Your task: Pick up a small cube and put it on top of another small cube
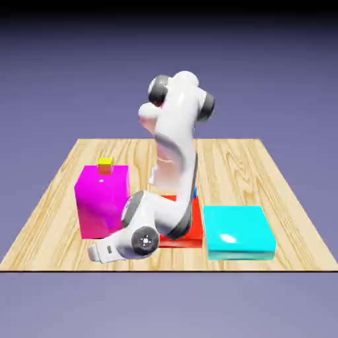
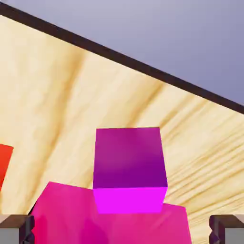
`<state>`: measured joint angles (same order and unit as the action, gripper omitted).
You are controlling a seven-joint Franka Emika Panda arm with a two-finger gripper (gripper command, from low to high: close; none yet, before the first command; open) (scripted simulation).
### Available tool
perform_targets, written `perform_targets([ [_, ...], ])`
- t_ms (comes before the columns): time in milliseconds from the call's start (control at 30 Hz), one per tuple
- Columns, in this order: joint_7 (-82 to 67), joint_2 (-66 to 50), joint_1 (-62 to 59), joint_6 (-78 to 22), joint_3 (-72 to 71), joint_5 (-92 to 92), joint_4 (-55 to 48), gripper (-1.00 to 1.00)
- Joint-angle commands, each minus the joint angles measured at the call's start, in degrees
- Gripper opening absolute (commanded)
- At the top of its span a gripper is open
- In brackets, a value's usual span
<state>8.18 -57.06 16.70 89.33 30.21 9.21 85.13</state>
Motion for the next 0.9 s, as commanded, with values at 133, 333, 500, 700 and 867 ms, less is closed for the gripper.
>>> perform_targets([
  [133, 0.7, -1.4, -0.3, 5.9, 0.2, 0.2, 5.5, 0.00],
  [333, 0.0, -1.0, 0.0, 1.1, 0.3, 0.1, 1.0, -1.00],
  [500, 7.1, 5.5, -5.8, -1.5, -8.3, 0.7, 2.3, -1.00],
  [700, 20.9, 17.4, -13.0, -6.3, -19.1, -2.7, 10.3, -1.00],
  [867, 32.8, 27.8, -16.9, -12.7, -25.5, -8.3, 18.8, -1.00],
])
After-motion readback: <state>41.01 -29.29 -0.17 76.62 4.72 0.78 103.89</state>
